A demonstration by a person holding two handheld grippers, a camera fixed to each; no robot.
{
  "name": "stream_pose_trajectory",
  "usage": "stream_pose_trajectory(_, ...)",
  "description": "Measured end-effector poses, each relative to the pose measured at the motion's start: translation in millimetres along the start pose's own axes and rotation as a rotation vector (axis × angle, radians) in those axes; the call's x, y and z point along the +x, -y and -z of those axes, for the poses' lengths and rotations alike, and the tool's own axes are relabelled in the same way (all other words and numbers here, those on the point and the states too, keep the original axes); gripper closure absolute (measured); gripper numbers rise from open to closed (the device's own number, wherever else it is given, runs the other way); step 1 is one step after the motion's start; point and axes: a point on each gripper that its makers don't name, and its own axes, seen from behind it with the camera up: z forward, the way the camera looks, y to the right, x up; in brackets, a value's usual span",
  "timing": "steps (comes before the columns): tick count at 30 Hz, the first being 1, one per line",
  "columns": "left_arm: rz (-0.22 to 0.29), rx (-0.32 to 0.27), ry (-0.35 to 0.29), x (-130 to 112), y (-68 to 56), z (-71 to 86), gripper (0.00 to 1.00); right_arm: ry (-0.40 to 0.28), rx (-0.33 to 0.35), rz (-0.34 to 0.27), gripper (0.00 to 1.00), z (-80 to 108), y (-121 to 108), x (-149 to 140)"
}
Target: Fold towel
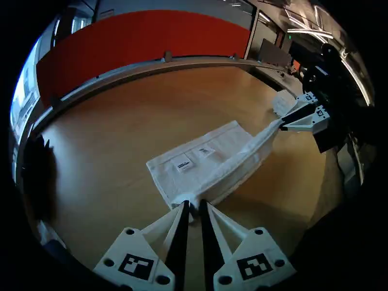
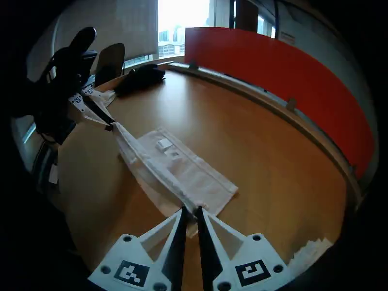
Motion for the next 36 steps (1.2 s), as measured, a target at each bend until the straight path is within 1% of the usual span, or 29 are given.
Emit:
stream_pose_trajectory(14, 0.006, 0.002, 0.033, -4, 12.8, -28.8, 0.83, 0.050, 0.013, -0.021, 0.85, -26.5, -14, -16)
stream_pose_trajectory(23, 0.011, 0.019, 0.056, -8, 21.7, -47.4, 0.83, 0.078, 0.020, -0.046, 0.85, -40.0, -20, -26)
stream_pose_trajectory(30, 0.032, 0.033, 0.066, -8, 27.6, -57.8, 0.83, 0.081, 0.012, -0.068, 0.85, -49.5, -27, -26)
stream_pose_trajectory(36, 0.029, 0.055, 0.076, -6, 35.7, -67.7, 0.83, 0.083, -0.001, -0.081, 0.83, -58.8, -35, -24)
